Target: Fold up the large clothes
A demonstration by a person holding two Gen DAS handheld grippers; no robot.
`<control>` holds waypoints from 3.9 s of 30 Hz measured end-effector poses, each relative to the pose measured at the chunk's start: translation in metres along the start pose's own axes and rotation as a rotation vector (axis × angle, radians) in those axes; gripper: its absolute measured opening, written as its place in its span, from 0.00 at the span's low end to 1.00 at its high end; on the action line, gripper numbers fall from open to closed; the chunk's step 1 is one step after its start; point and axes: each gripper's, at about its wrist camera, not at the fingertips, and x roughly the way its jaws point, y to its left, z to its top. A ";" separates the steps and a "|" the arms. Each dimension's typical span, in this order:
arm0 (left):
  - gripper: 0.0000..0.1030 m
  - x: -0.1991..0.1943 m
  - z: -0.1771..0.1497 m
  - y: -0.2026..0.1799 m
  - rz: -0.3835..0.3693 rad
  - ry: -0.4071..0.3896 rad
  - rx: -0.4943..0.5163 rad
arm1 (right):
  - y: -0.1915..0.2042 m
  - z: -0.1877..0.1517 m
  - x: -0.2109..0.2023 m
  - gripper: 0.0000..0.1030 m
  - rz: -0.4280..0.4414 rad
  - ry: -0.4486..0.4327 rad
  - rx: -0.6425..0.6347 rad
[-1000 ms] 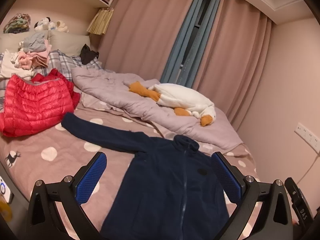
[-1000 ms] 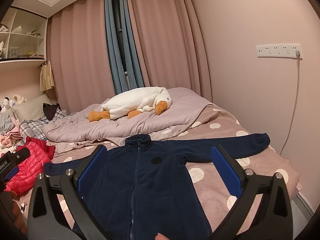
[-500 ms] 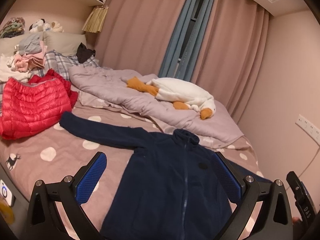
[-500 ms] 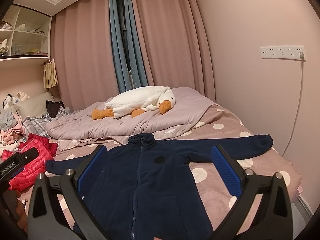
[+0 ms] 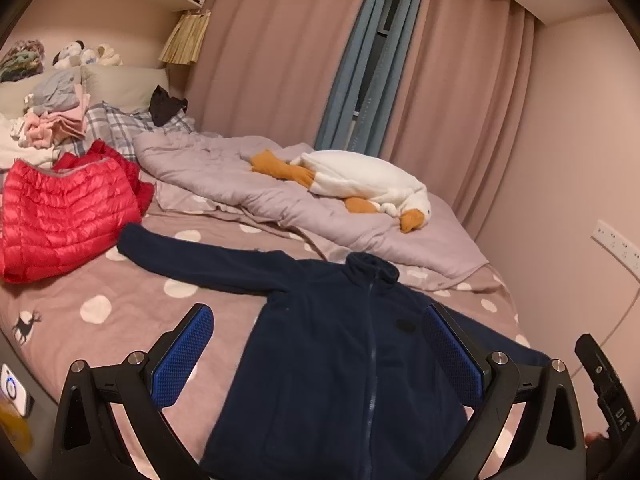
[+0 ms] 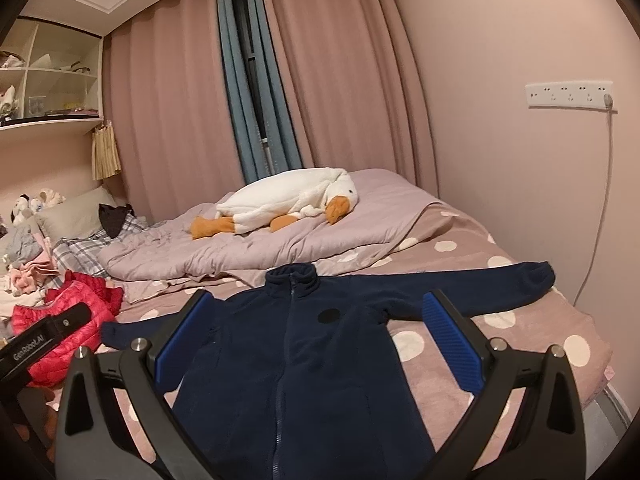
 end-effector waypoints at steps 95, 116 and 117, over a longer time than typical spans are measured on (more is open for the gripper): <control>0.99 0.340 0.012 0.369 -0.072 0.216 -0.728 | -0.353 -0.098 0.244 1.00 -0.195 0.179 0.908; 0.13 0.366 0.036 0.320 0.489 0.222 -0.425 | -0.412 -0.107 0.237 0.06 -0.281 0.064 1.079; 0.13 0.365 0.038 0.315 0.502 0.218 -0.401 | -0.415 -0.109 0.235 0.07 -0.304 0.063 1.094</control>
